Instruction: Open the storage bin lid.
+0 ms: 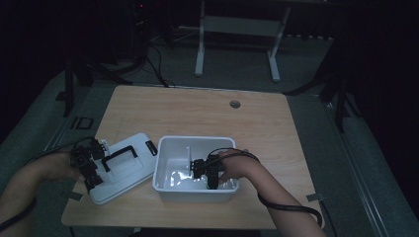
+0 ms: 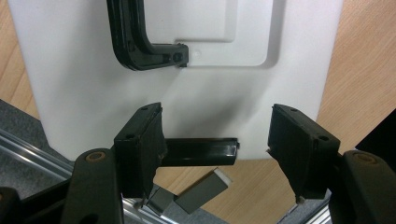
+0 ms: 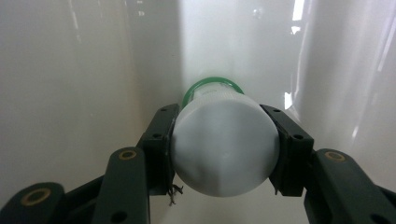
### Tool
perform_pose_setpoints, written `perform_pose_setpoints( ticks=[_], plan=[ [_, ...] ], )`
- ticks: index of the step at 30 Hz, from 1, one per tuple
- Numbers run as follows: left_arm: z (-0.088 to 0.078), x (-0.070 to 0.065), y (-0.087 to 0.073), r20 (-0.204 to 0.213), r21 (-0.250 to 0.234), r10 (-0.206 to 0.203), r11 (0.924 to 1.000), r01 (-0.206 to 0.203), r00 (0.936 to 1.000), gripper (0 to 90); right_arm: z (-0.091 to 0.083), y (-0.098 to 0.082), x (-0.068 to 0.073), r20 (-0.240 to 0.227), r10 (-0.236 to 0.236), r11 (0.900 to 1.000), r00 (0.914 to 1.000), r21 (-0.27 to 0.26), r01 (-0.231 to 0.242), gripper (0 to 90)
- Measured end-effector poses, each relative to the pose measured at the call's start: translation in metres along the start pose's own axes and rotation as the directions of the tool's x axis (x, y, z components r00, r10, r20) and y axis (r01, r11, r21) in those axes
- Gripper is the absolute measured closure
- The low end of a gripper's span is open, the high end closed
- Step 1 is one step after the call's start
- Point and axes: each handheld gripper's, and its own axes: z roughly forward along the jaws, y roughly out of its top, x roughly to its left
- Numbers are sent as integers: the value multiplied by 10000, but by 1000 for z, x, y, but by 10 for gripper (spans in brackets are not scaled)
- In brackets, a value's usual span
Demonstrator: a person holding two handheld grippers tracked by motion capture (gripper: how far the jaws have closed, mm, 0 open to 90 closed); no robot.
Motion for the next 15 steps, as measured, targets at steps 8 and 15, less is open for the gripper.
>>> perform_pose_setpoints(
  ticks=[8, 15],
  plan=[
    [0, 1, 0, -4, 45, -13, 10000, 13, 10000, 354, 7, 0, 0, -80, 205, 9994, 9998, 290, -202, 498],
    [-1, 0, -1, -27, 20, -14, 10000, 15, 10000, 354, -4, 0, 1, 93, -8, 9999, 10000, -131, 10, 478]
  ],
)
